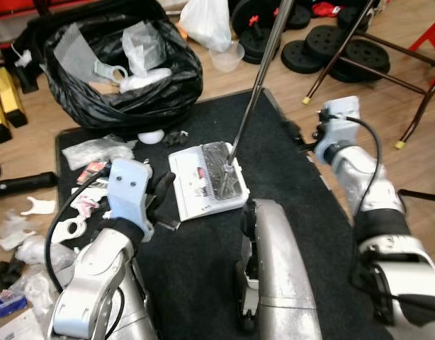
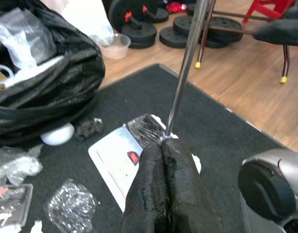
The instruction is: Sweep floor
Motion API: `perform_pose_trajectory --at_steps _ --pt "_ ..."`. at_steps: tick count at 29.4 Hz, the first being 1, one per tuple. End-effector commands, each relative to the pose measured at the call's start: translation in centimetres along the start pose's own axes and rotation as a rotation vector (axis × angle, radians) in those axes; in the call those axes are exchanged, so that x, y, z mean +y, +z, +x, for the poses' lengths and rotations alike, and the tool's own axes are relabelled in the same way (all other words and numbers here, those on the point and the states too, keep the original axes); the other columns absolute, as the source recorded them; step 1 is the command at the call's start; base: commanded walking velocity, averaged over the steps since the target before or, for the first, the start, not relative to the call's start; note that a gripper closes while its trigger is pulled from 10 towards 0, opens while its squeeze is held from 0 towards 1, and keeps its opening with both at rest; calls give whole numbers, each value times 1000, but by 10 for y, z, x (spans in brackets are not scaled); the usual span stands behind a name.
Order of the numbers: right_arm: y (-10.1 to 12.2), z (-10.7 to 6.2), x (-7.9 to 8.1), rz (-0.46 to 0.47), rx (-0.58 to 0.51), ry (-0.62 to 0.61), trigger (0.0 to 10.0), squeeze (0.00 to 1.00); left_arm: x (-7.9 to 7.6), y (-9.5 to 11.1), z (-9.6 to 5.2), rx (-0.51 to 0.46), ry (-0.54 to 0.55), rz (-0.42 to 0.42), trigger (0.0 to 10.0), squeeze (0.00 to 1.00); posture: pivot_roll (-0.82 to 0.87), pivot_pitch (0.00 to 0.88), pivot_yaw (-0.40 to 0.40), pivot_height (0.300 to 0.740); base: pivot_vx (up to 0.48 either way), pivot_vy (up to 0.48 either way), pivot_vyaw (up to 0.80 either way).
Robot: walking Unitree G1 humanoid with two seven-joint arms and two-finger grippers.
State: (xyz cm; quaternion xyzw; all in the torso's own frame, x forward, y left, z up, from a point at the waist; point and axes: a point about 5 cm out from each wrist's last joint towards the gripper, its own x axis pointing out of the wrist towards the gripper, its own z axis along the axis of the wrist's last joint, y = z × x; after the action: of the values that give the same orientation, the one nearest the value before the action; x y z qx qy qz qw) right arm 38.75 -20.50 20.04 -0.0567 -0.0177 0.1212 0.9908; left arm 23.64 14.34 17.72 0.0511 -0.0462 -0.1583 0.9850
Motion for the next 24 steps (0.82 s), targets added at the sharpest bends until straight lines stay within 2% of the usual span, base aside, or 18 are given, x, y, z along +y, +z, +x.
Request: perform_pose_trajectory --at_steps 1,2,6,8,11,14,18,24 --pt "2 6 9 -18 -1 55 10000 0 -5 -1 -6 25 -28 -14 10000 0 -56 385 -90 395 0 0 0" --pt "9 12 16 -30 -15 85 10000 0 -5 0 -7 29 -29 -13 10000 0 -52 391 -90 390 0 0 0" --pt "13 16 20 -38 -24 101 10000 0 -6 1 -8 31 -29 -13 10000 0 -51 392 -90 385 0 0 0" --pt "24 23 25 -65 -37 97 10000 0 -7 2 -11 36 -29 -12 10000 0 -42 401 -91 375 0 0 0" --pt "32 30 22 -110 -25 34 10000 0 -6 4 -13 43 -27 -10 10000 0 -31 412 -91 365 0 0 0" --pt "41 34 20 -113 -38 9 10000 0 -6 5 -16 50 -26 -9 10000 0 -21 419 -86 355 0 0 0" --pt "55 39 24 -121 -82 25 10000 0 -7 7 -19 62 -29 -9 10000 0 -14 431 -81 340 0 0 0" --pt "61 42 25 -112 -94 17 10000 0 -8 9 -21 69 -31 -10 10000 0 -7 443 -80 335 0 0 0"
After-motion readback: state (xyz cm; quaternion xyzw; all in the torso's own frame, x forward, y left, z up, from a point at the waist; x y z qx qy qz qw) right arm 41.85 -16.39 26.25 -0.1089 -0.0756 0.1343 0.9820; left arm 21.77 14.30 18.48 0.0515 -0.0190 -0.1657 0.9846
